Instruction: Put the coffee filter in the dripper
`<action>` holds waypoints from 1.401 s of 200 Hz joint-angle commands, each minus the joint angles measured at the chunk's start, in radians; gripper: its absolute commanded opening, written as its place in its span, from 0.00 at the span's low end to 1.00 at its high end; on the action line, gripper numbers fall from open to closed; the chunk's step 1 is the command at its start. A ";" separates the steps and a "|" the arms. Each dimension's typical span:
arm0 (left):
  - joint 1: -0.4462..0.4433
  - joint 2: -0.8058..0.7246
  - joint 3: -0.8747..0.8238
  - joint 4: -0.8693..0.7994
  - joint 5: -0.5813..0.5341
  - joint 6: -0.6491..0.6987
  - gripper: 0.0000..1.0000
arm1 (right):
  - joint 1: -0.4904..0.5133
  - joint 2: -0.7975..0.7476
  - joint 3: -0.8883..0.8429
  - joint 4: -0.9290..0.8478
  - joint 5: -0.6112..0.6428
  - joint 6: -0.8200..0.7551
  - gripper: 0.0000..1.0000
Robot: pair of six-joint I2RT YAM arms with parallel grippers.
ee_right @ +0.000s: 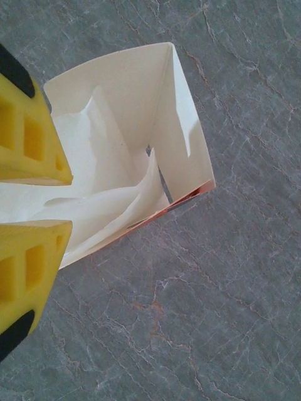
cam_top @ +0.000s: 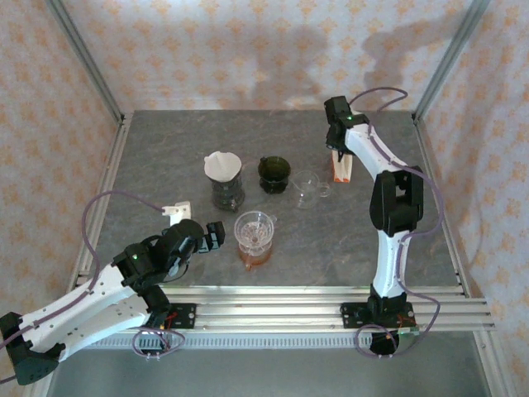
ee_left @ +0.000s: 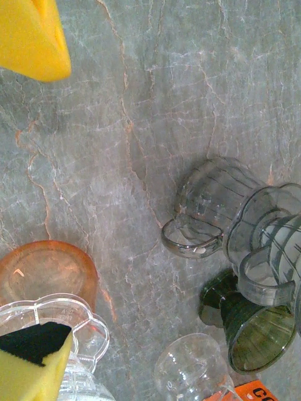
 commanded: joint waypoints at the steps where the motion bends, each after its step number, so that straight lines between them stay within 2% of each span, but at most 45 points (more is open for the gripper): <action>1: 0.006 0.002 -0.015 0.013 -0.011 0.005 1.00 | -0.006 0.023 0.037 -0.014 0.036 0.012 0.18; 36: 0.008 0.002 -0.014 0.013 -0.013 0.007 1.00 | -0.006 0.029 0.041 -0.015 0.042 0.008 0.16; 54: 0.008 0.002 -0.013 0.011 -0.013 0.007 1.00 | -0.006 0.030 0.045 -0.018 0.044 0.007 0.12; 75: 0.007 0.002 -0.015 0.010 -0.013 0.007 1.00 | -0.006 0.024 0.045 -0.018 0.048 0.002 0.00; 175: 0.010 0.005 -0.023 0.022 -0.010 0.004 1.00 | -0.004 -0.098 -0.035 0.025 0.042 -0.021 0.00; 280: 0.011 0.007 -0.024 0.027 -0.003 -0.001 1.00 | 0.035 -0.252 -0.119 0.047 0.105 -0.057 0.00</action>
